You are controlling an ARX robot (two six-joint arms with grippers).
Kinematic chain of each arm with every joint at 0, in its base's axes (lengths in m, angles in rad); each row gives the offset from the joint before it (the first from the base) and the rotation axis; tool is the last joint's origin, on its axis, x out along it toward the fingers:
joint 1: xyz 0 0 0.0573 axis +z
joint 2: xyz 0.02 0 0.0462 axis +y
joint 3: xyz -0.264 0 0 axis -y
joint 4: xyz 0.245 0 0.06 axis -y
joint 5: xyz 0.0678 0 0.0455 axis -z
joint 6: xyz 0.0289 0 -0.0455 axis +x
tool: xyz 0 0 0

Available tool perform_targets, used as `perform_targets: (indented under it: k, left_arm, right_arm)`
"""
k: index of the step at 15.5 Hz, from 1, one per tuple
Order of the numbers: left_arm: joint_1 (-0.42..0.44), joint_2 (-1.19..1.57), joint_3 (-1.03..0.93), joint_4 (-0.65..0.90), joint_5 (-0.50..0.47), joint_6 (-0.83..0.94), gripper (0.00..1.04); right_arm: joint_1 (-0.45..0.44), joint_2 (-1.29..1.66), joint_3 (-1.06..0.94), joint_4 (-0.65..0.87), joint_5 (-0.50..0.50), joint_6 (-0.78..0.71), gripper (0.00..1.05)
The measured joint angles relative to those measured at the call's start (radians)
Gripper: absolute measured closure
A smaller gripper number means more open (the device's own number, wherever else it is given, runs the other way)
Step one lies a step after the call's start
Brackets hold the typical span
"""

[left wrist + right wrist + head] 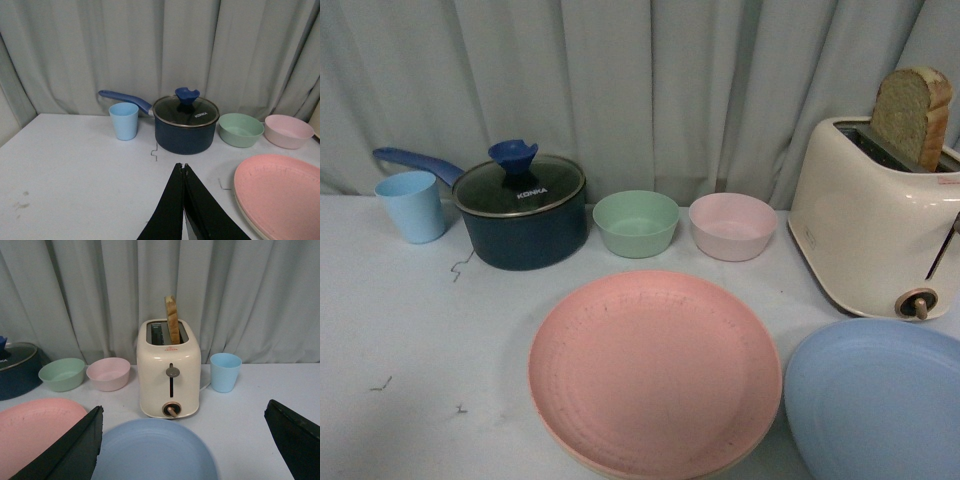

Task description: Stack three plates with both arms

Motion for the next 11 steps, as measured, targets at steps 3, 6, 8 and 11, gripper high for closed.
perform_targets:
  k: [3, 6, 8, 11]
  left_arm:
    - [0.000, 0.000, 0.000, 0.004, 0.002, 0.000, 0.97]
    - [0.000, 0.000, 0.000, 0.004, 0.002, 0.000, 0.59]
    - [0.000, 0.000, 0.000, 0.004, 0.002, 0.000, 0.34]
    - [0.000, 0.000, 0.000, 0.004, 0.002, 0.001, 0.06]
  right_arm:
    - [0.000, 0.000, 0.000, 0.000, 0.000, 0.000, 0.06]
    - [0.000, 0.000, 0.000, 0.000, 0.000, 0.000, 0.06]
    - [0.000, 0.000, 0.000, 0.000, 0.000, 0.000, 0.06]
    - [-0.039, 0.026, 0.002, 0.019, -0.114, 0.014, 0.06]
